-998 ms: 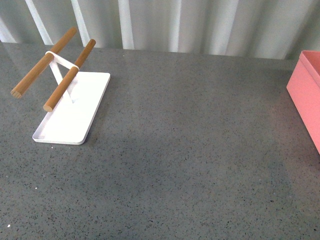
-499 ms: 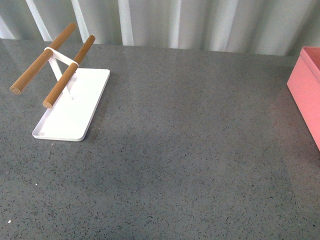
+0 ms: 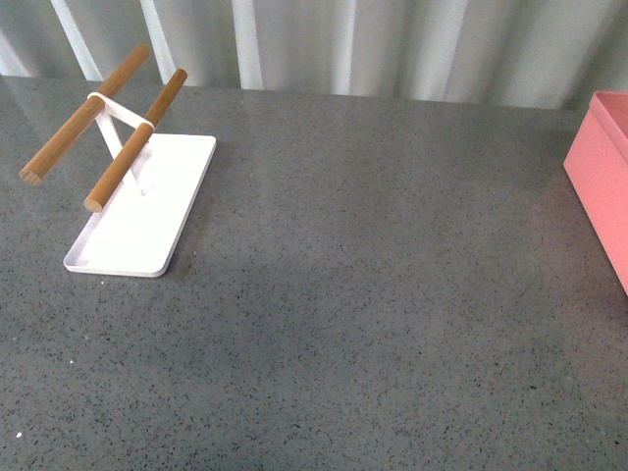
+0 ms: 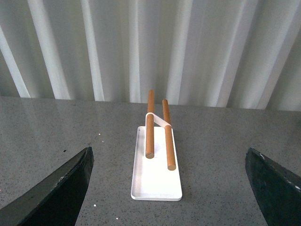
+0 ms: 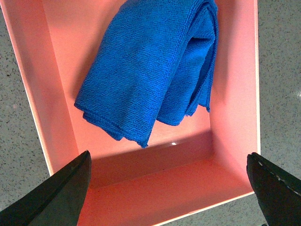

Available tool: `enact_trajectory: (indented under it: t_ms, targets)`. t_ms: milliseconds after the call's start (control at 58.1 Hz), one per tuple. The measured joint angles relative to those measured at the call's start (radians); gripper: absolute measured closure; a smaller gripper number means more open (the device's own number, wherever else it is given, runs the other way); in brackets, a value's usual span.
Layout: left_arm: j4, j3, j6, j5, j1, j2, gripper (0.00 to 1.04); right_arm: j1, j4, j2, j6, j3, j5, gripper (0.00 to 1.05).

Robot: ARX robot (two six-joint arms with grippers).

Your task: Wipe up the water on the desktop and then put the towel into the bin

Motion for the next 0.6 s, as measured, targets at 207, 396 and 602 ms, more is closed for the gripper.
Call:
enact_trajectory:
  t_ms: [207,396,602]
  targets:
    - [0.000,0.000,0.000,0.000,0.000,0.000,0.07,-0.014,0.449,-0.101,0.028,-0.245,-0.296,0.20]
    - [0.000,0.000,0.000,0.000,0.000,0.000,0.07,0.024,1.407,-0.290,0.038,-0.781,-0.444,0.50]
    - [0.000,0.000,0.000,0.000,0.000,0.000,0.07,0.075,1.777,-0.462,0.037,-1.027,-0.408,0.84]
